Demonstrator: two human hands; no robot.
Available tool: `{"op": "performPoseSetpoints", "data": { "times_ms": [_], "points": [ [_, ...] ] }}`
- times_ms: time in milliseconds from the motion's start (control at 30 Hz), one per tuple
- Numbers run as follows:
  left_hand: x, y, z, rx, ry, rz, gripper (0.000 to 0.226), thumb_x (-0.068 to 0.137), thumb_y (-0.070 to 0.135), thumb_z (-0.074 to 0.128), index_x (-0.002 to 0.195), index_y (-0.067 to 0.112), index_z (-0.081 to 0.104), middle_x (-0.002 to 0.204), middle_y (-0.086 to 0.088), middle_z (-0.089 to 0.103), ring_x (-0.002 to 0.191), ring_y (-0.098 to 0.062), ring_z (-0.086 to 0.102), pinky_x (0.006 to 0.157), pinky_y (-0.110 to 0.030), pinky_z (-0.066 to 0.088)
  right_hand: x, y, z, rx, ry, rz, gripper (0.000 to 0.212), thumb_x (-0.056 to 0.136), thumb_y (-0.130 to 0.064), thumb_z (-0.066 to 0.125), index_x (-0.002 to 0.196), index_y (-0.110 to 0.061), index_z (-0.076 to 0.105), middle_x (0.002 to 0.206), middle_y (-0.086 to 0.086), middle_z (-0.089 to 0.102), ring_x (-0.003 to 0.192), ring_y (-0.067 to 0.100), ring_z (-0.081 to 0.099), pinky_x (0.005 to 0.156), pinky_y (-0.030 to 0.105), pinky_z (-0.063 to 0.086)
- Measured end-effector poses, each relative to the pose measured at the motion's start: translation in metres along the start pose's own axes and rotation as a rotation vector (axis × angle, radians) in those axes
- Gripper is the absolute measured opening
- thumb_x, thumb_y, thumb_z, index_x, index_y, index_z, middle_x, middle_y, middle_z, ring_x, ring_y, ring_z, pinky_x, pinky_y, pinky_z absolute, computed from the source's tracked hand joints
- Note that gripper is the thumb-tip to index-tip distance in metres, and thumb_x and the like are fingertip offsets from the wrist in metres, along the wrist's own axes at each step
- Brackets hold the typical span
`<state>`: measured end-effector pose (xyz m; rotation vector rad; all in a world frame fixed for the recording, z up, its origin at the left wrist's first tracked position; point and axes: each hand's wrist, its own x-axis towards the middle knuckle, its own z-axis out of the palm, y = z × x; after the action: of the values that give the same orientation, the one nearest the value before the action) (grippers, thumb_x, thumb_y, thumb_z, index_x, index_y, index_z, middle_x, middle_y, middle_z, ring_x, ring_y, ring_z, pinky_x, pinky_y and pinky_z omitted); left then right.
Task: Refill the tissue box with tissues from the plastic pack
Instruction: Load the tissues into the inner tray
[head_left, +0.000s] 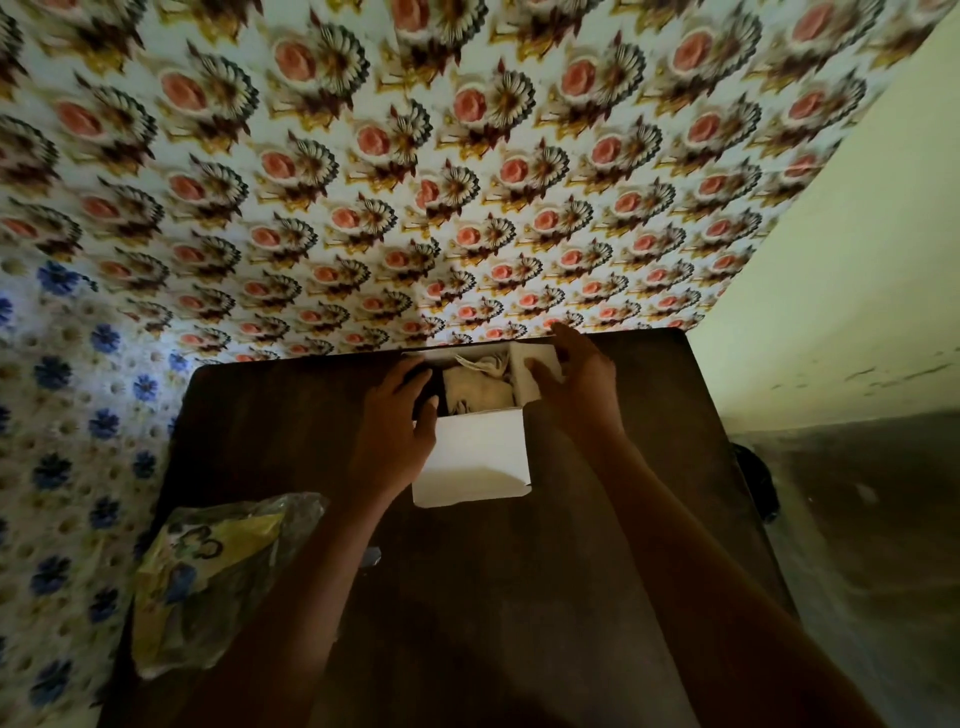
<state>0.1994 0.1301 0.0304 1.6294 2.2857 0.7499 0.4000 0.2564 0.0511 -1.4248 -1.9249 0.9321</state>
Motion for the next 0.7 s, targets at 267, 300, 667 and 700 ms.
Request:
{"op": "performPoseSetpoints", "data": {
  "times_ms": [267, 300, 667, 700],
  "points": [
    [0.002, -0.003, -0.006, -0.081, -0.048, 0.014, 0.045, 0.102, 0.027, 0.054, 0.145, 0.013, 0.053, 0.161, 0.000, 0.036, 0.149, -0.017, 0.032, 0.115, -0.026, 0.033, -0.027, -0.010, 0.006, 0.065, -0.044, -0.242, 0.042, 0.096, -0.031, 0.063, 0.133, -0.014, 0.058, 0.115, 0.004, 0.071, 0.096, 0.013, 0.071, 0.080, 0.033, 0.062],
    [0.001, -0.003, -0.006, -0.096, -0.030, 0.017, 0.043, 0.102, 0.026, 0.054, 0.143, 0.014, 0.055, 0.161, 0.000, 0.036, 0.149, -0.016, 0.031, 0.115, -0.026, 0.033, -0.025, -0.011, 0.008, -0.033, -0.113, -0.290, 0.044, 0.096, -0.036, 0.061, 0.134, -0.014, 0.056, 0.119, 0.005, 0.069, 0.099, 0.016, 0.069, 0.082, 0.037, 0.061],
    [-0.045, -0.024, -0.016, -0.138, -0.001, 0.147, 0.071, 0.080, -0.008, 0.070, 0.144, 0.018, 0.052, 0.160, 0.005, 0.038, 0.146, -0.018, 0.040, 0.104, -0.042, 0.054, -0.008, -0.007, -0.018, -0.290, -0.571, -0.368, 0.060, 0.091, 0.001, 0.059, 0.146, -0.018, 0.047, 0.164, -0.001, 0.022, 0.125, 0.021, 0.056, 0.093, 0.026, 0.052],
    [-0.047, -0.023, -0.017, -0.161, -0.021, 0.134, 0.076, 0.079, -0.005, 0.074, 0.147, 0.020, 0.049, 0.162, 0.007, 0.035, 0.148, -0.015, 0.036, 0.107, -0.043, 0.052, -0.006, -0.006, -0.021, -0.301, -0.609, -0.362, 0.067, 0.089, 0.002, 0.062, 0.149, -0.024, 0.043, 0.165, -0.004, 0.018, 0.123, 0.019, 0.058, 0.090, 0.027, 0.056]
  ]
}}
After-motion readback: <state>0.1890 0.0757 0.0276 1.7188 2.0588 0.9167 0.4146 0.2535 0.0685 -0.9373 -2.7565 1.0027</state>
